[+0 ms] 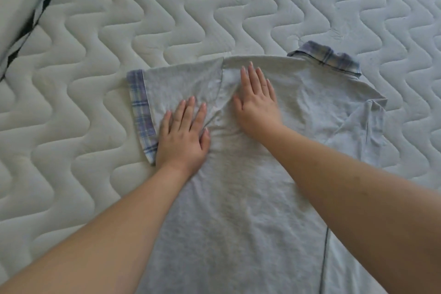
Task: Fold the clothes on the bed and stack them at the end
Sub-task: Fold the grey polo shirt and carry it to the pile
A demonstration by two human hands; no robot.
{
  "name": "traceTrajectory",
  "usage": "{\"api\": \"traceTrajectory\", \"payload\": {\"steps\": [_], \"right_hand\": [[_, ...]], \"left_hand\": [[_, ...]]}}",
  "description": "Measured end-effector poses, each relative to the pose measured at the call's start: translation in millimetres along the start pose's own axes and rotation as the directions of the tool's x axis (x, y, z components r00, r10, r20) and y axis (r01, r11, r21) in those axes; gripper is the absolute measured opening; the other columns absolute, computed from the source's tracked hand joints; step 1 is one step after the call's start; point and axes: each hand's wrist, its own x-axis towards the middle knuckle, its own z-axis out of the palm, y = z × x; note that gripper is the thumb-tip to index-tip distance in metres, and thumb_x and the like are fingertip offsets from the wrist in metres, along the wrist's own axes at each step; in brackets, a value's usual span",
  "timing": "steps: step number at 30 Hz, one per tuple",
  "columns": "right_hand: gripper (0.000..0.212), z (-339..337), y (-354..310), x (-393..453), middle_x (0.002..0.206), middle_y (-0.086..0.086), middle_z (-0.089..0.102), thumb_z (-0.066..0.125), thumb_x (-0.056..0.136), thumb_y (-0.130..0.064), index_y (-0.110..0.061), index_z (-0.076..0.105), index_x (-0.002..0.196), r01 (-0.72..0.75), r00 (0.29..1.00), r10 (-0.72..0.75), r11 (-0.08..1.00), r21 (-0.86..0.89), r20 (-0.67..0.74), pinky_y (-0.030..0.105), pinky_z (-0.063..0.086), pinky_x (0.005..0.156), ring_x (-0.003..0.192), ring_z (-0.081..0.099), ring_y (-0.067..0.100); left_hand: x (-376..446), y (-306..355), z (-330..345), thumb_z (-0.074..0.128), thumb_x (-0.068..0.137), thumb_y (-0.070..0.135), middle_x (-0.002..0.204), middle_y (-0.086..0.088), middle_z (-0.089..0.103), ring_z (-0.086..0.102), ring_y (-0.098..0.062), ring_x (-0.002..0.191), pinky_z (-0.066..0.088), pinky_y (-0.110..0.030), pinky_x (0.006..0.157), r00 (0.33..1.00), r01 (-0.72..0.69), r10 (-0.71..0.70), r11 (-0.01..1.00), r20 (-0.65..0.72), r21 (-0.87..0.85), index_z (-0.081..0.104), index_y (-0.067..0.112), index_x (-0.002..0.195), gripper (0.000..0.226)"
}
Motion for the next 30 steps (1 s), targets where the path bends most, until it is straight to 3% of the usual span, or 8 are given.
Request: {"api": "traceTrajectory", "payload": {"steps": [5,11,13,17,21,24,26,30], "right_hand": [[0.066,12.8,12.1,32.7,0.165,-0.001,-0.011,0.018,0.101,-0.048,-0.019,-0.004,0.157,-0.070,0.998,0.071,0.996,-0.052,0.000,0.034,-0.008,0.122,0.150,-0.013,0.012],[0.066,24.7,11.7,31.9,0.165,0.001,-0.001,0.015,0.098,-0.043,-0.016,0.004,0.157,-0.075,0.996,0.073,0.996,-0.038,-0.058,0.035,-0.004,0.123,0.151,-0.006,0.011],[0.066,24.1,11.9,32.9,0.165,0.002,0.000,0.015,0.098,-0.040,-0.013,0.005,0.157,-0.088,0.995,0.088,0.996,-0.011,-0.054,0.032,-0.006,0.122,0.151,-0.005,0.010],[0.067,24.8,11.9,32.7,0.165,0.005,-0.001,0.013,0.096,-0.036,-0.010,0.004,0.157,-0.087,0.995,0.087,0.996,0.008,-0.043,0.031,-0.008,0.122,0.151,-0.006,0.012],[0.066,26.0,12.6,33.3,0.165,0.005,0.001,0.012,0.095,-0.035,-0.009,0.008,0.156,-0.085,0.995,0.084,0.996,-0.007,-0.058,0.031,-0.007,0.122,0.151,-0.004,0.012],[0.067,26.3,12.4,32.7,0.165,0.006,0.003,0.011,0.095,-0.035,-0.008,0.010,0.156,-0.069,0.995,0.069,0.998,-0.007,-0.075,0.032,-0.006,0.122,0.151,-0.002,0.013],[0.067,26.4,12.3,32.2,0.165,0.006,0.004,0.011,0.095,-0.034,-0.008,0.011,0.156,-0.063,0.995,0.063,0.998,0.001,-0.080,0.032,-0.006,0.122,0.151,-0.001,0.013],[0.061,28.5,13.8,32.4,0.165,0.005,0.005,0.021,0.099,-0.028,-0.009,0.012,0.157,-0.059,0.993,0.061,0.998,0.023,-0.099,0.034,-0.004,0.123,0.152,0.000,0.014]], "left_hand": [[2.2,-0.2,6.1,0.032,0.096,0.041,0.161,-0.006,0.028,0.023,-0.023,0.149,0.015,-0.048,0.121,0.999,-0.036,0.036,0.999,-0.029,-0.003,0.032,0.023,0.154,0.061],[8.6,-0.2,-20.6,0.018,0.097,0.051,0.162,-0.006,0.025,0.018,-0.021,0.151,0.010,-0.046,0.122,0.987,-0.026,0.047,0.990,0.153,-0.137,0.033,0.022,0.153,0.065],[19.6,-9.4,-40.3,0.027,0.098,0.049,0.148,-0.008,0.046,0.039,-0.027,0.139,0.023,-0.049,0.117,0.999,-0.010,0.025,0.947,0.043,-0.321,0.052,0.018,0.141,0.059],[56.4,-45.3,-66.7,0.055,0.093,0.033,0.140,-0.018,0.050,0.046,-0.037,0.129,0.029,-0.051,0.110,0.953,0.208,-0.245,0.957,-0.178,-0.202,0.050,0.009,0.139,0.053],[85.9,-77.1,-78.3,0.071,0.084,0.041,0.130,-0.017,0.050,0.042,-0.038,0.123,0.025,-0.052,0.107,0.903,0.429,-0.430,0.892,0.030,-0.143,0.058,0.013,0.126,0.052],[99.0,-82.8,-92.2,0.074,0.082,0.040,0.110,-0.016,0.054,0.047,-0.038,0.109,0.033,-0.047,0.093,0.922,0.383,-0.374,0.918,0.098,-0.103,0.063,0.016,0.093,0.029],[103.1,-78.5,-103.2,0.072,0.084,0.035,0.089,-0.007,0.059,0.057,-0.029,0.086,0.039,-0.035,0.070,0.920,0.372,-0.325,0.899,0.218,-0.230,0.055,0.020,0.081,0.023],[92.9,-48.3,-131.4,0.076,0.081,0.040,0.074,0.010,0.064,0.057,-0.001,0.069,0.036,-0.016,0.058,0.922,0.334,-0.187,0.830,0.340,-0.447,0.059,0.029,0.085,0.020]]}}
